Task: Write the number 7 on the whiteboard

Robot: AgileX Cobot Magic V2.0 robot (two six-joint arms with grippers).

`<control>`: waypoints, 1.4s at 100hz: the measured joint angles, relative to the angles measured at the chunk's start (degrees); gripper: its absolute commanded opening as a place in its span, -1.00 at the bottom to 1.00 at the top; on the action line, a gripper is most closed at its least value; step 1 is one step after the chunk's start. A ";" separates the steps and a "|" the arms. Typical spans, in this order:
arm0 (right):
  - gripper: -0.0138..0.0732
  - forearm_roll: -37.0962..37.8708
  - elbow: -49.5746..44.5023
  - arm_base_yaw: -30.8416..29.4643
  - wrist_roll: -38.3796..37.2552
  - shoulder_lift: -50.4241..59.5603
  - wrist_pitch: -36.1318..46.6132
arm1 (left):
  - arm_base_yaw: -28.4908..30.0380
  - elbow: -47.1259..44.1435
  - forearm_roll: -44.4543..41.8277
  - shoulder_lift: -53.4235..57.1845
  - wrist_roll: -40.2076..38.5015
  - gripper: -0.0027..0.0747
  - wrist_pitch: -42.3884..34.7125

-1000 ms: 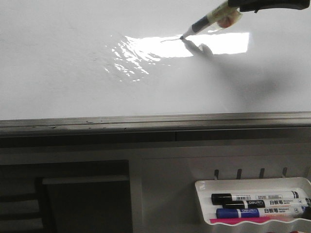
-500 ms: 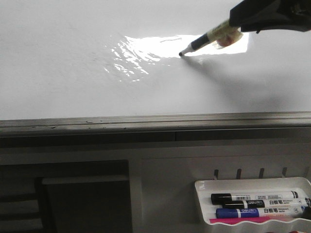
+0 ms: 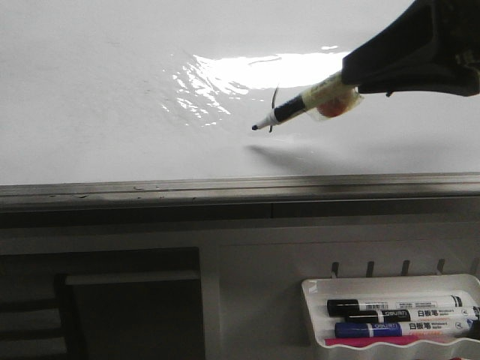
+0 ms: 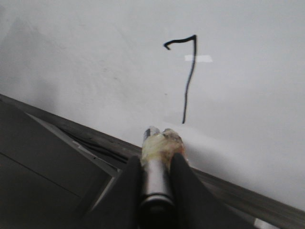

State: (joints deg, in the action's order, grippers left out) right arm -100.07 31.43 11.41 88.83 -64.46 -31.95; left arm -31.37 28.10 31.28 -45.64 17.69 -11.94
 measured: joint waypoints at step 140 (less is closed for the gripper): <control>-0.80 43.74 18.61 0.00 -37.25 2.86 -25.58 | -26.19 13.51 -23.16 -28.84 0.00 -0.54 7.82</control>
State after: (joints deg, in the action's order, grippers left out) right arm -56.33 50.04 11.41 51.58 -61.60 -57.53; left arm -57.56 41.61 8.13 -74.48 17.69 -4.12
